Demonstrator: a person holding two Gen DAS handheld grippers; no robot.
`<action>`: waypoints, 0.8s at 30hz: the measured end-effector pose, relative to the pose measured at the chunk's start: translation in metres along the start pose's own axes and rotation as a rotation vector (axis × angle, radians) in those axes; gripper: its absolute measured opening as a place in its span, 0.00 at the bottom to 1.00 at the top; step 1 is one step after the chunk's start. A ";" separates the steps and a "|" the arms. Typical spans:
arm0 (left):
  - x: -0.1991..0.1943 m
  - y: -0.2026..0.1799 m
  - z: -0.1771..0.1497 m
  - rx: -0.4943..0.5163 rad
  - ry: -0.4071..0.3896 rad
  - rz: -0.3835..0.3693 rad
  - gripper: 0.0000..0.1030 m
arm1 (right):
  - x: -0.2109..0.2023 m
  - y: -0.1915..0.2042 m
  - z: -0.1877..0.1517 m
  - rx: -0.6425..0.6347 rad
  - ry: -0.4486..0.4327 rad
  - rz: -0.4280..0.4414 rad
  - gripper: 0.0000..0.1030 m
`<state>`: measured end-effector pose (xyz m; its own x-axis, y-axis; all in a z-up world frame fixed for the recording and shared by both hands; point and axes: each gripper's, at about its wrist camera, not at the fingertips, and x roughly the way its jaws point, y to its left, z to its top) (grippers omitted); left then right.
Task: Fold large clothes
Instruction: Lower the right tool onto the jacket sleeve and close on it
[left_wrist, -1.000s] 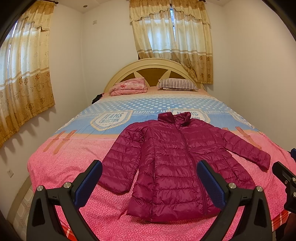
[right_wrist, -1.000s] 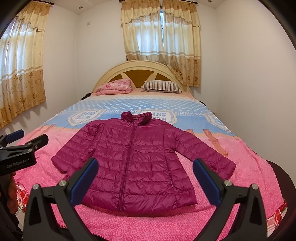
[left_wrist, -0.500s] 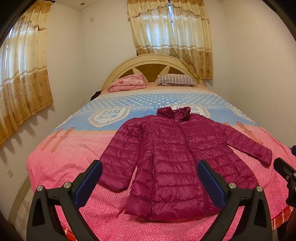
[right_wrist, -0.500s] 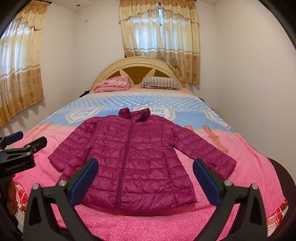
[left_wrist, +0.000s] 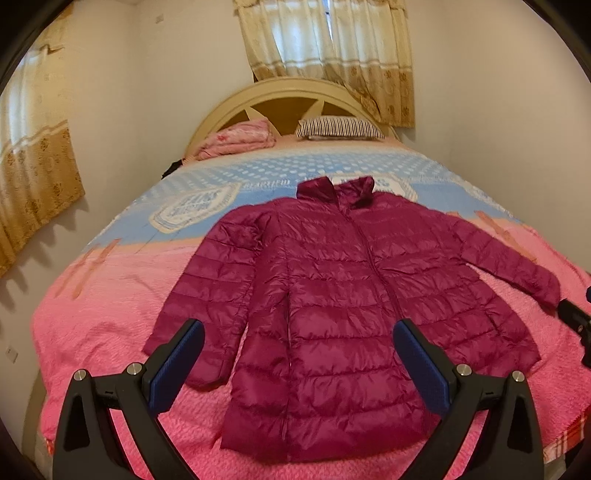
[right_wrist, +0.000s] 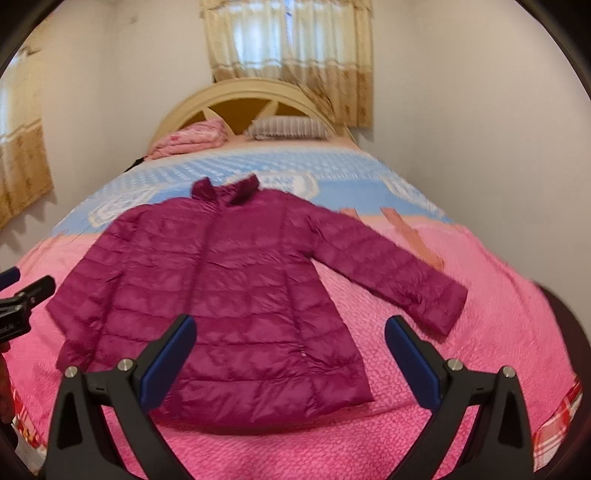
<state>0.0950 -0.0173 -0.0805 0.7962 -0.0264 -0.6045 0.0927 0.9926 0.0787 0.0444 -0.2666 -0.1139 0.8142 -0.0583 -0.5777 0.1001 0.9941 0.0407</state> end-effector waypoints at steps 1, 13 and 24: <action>0.006 -0.001 0.002 0.004 0.005 -0.003 0.99 | 0.007 -0.008 0.000 0.019 0.010 -0.008 1.00; 0.114 -0.007 0.033 0.026 0.035 0.068 0.99 | 0.101 -0.131 0.007 0.253 0.138 -0.196 1.00; 0.187 0.002 0.058 0.015 0.084 0.142 0.99 | 0.156 -0.194 0.004 0.379 0.251 -0.205 0.74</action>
<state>0.2788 -0.0275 -0.1475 0.7490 0.1251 -0.6507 -0.0080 0.9836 0.1799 0.1544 -0.4685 -0.2085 0.5982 -0.1789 -0.7811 0.4821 0.8589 0.1726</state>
